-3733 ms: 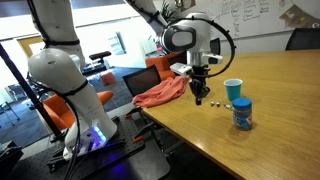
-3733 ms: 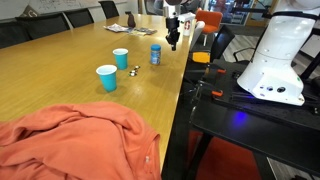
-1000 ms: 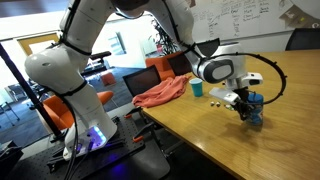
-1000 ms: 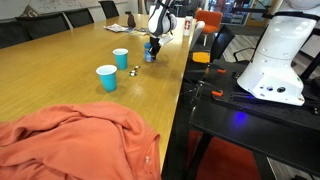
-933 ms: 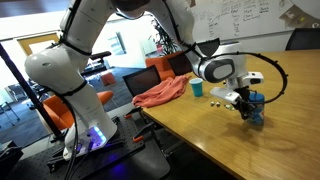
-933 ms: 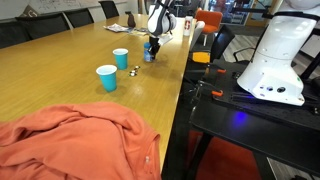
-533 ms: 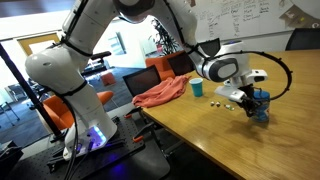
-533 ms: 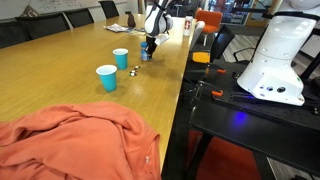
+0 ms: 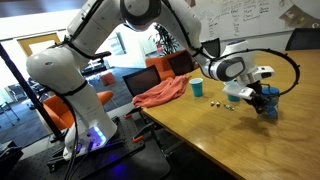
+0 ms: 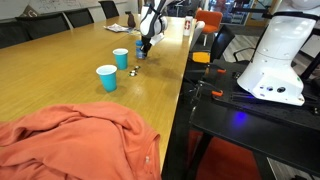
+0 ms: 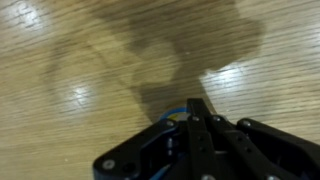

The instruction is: Push the container backwards

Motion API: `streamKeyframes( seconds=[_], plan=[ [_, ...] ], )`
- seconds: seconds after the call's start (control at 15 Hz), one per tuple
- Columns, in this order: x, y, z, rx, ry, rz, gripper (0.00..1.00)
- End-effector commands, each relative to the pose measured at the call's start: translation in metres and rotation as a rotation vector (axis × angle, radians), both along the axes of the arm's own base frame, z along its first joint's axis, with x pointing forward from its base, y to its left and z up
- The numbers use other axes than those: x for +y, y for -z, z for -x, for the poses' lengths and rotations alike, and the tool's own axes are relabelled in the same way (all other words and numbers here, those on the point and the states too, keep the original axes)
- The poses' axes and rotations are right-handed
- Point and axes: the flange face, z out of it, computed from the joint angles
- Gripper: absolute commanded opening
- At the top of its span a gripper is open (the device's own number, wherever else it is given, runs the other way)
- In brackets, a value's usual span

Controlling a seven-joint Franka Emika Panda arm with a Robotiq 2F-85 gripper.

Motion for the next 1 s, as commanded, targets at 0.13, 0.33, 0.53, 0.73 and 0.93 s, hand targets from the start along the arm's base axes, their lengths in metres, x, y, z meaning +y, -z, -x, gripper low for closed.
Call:
streamKeyframes(
  seconds=[0.13, 0.33, 0.53, 0.73, 0.93],
  plan=[
    [-0.008, 0.004, -0.034, -0.002, 0.018, 0.061, 0.00],
    [-0.014, 0.004, -0.047, -0.007, 0.028, 0.078, 0.00],
    [-0.018, 0.004, -0.055, -0.007, 0.040, 0.085, 0.00],
    [-0.019, 0.006, -0.061, -0.009, 0.038, 0.073, 0.00],
    [-0.017, -0.004, -0.051, -0.032, 0.045, 0.052, 0.00]
  ],
)
